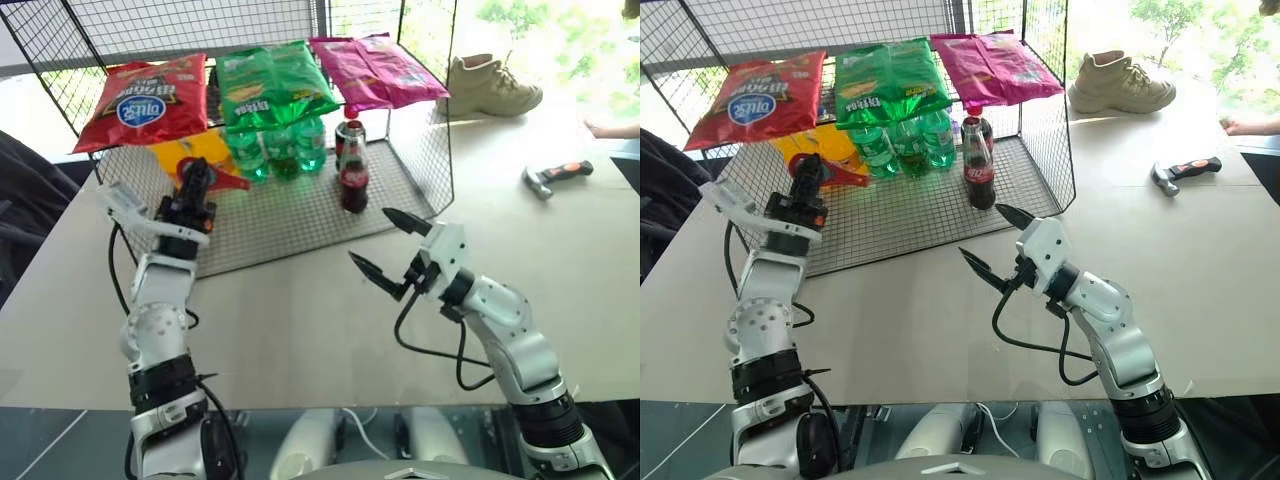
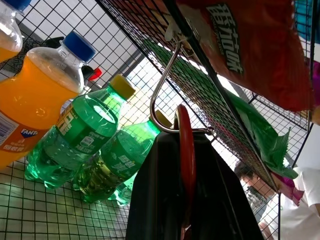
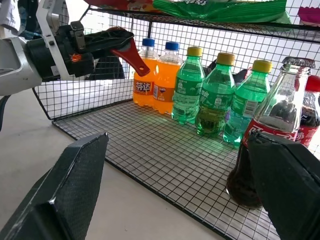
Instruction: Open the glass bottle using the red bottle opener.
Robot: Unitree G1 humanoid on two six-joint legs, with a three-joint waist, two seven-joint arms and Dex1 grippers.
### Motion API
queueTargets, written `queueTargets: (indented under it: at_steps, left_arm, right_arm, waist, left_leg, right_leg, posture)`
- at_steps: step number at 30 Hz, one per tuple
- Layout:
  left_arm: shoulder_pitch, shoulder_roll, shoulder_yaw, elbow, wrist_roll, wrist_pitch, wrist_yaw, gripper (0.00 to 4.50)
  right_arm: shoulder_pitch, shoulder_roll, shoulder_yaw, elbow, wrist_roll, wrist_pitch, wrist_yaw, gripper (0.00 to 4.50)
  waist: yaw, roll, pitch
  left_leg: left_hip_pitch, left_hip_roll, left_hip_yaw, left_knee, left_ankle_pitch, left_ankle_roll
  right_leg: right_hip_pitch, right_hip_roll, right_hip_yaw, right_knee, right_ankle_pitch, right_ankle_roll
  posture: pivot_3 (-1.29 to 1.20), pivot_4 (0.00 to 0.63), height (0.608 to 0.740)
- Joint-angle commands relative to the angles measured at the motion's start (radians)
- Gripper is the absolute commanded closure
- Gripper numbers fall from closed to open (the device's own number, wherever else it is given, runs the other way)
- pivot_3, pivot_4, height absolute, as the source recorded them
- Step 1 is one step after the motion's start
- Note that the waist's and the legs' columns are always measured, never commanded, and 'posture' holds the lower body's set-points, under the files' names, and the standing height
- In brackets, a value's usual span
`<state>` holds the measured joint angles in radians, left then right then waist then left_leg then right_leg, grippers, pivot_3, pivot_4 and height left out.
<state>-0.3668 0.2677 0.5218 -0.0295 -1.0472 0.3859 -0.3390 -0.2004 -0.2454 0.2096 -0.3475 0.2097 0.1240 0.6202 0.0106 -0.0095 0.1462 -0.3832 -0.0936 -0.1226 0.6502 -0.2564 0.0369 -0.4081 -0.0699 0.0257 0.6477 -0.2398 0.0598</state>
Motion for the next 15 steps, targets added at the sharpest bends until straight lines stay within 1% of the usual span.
queueTargets:
  at_steps: [1, 3, 9, 14, 15]
  left_arm:
    - [-0.006, 0.021, -0.001, -0.016, 0.03, -0.021, -0.019, 4.46]
    - [0.0, 0.032, -0.022, -0.014, 0.082, -0.045, -0.038, 4.46]
    - [-0.002, 0.039, -0.042, -0.001, 0.156, -0.072, -0.065, 4.46]
    - [-0.007, 0.035, -0.04, 0.01, 0.164, -0.08, -0.082, 2.68]
    - [-0.006, 0.035, -0.041, 0.011, 0.166, -0.081, -0.086, 2.68]
  right_arm:
    - [-0.003, 0.006, -0.001, -0.017, 0.008, -0.026, -0.005, 0.0]
    - [-0.003, 0.005, -0.002, -0.016, 0.009, -0.028, -0.004, 0.0]
    - [-0.003, 0.005, 0.0, -0.012, 0.008, -0.033, -0.003, 0.0]
    - [-0.002, 0.003, -0.001, -0.01, 0.011, -0.033, 0.0, 0.0]
    - [-0.002, 0.002, -0.001, -0.01, 0.011, -0.033, 0.0, 0.0]
  waist:
    - [0.0, 0.0, 0.0]
    - [0.0, 0.0, 0.0]
    - [0.0, 0.0, 0.0]
    - [0.001, 0.0, 0.0]
    - [0.0, 0.0, 0.0]
  left_leg:
    - [0.0, 0.0, 0.0, 0.0, 0.0, 0.0]
    - [0.0, 0.0, 0.0, 0.0, 0.0, 0.0]
    - [0.0, 0.0, 0.0, 0.0, 0.0, 0.0]
    - [0.0, 0.0, 0.0, 0.0, 0.0, 0.0]
    - [0.0, 0.0, 0.0, 0.0, 0.0, 0.0]
  right_leg:
    - [0.0, 0.0, 0.0, 0.0, 0.0, 0.0]
    - [0.0, 0.0, 0.0, 0.0, 0.0, 0.0]
    - [0.0, 0.0, 0.0, 0.0, 0.0, 0.0]
    - [0.0, 0.0, 0.0, 0.0, 0.0, 0.0]
    - [0.0, 0.0, 0.0, 0.0, 0.0, 0.0]
  posture:
    - [0.0, 0.15, 0.74]
    - [0.0, 0.15, 0.74]
    - [0.0, 0.15, 0.74]
    - [0.0, 0.15, 0.74]
    - [0.0, 0.15, 0.74]
